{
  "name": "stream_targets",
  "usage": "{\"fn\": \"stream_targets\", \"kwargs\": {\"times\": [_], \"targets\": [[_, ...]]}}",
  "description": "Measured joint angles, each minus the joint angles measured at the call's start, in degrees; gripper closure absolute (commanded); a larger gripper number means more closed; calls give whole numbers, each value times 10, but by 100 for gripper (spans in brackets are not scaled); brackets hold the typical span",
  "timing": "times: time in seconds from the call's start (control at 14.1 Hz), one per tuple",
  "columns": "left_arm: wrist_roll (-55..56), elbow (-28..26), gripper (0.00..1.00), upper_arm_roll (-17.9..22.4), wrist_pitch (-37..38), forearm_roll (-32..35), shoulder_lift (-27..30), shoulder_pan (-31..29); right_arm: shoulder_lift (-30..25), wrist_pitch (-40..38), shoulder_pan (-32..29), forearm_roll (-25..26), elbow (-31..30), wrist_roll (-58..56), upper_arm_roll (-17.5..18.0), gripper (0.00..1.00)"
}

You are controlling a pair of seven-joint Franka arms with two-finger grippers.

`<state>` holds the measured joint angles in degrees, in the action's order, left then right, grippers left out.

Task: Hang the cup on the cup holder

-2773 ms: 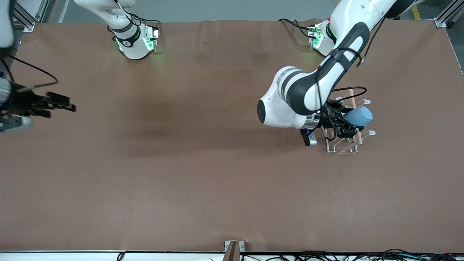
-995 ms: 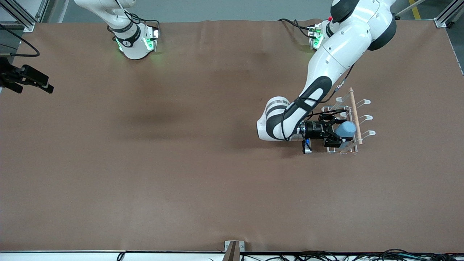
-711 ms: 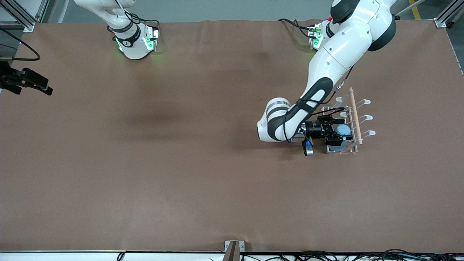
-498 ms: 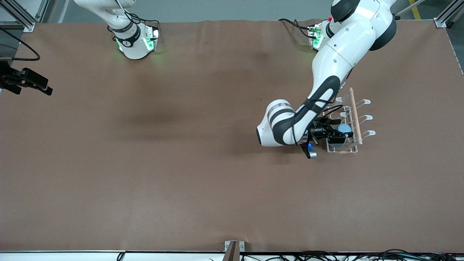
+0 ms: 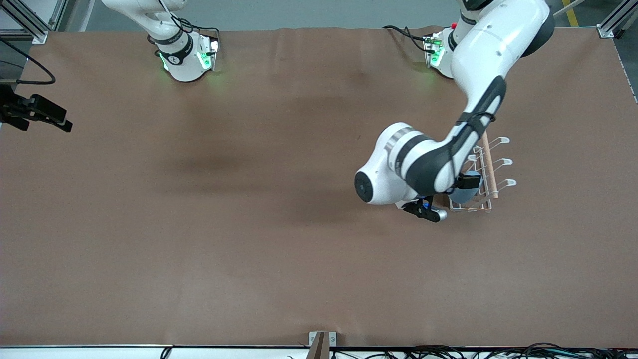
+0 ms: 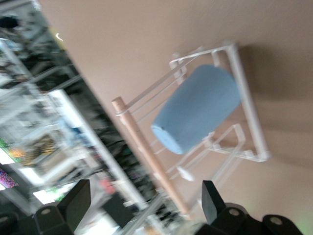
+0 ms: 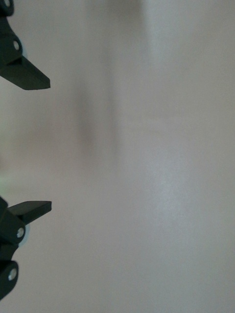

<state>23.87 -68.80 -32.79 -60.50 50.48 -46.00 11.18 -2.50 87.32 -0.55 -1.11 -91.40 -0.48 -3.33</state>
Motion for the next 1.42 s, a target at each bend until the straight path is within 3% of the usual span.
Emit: {"fn": "stream_targets", "kwargs": {"times": [0.28,0.71,0.92,1.28,1.42], "targets": [[62,10,0,-1,-81,-142,96,-58,0,1,0,0,0,0,0,0],[4,13,0,-2,-110,-175,259,-134,0,4,0,0,0,0,0,0],[-8,11,0,-2,-114,-212,295,-154,1,7,0,0,0,0,0,0],[-9,10,0,1,-147,-243,304,-161,1,7,0,0,0,0,1,0],[-6,9,0,35,-162,-303,322,-156,1,8,0,0,0,0,1,0]]}}
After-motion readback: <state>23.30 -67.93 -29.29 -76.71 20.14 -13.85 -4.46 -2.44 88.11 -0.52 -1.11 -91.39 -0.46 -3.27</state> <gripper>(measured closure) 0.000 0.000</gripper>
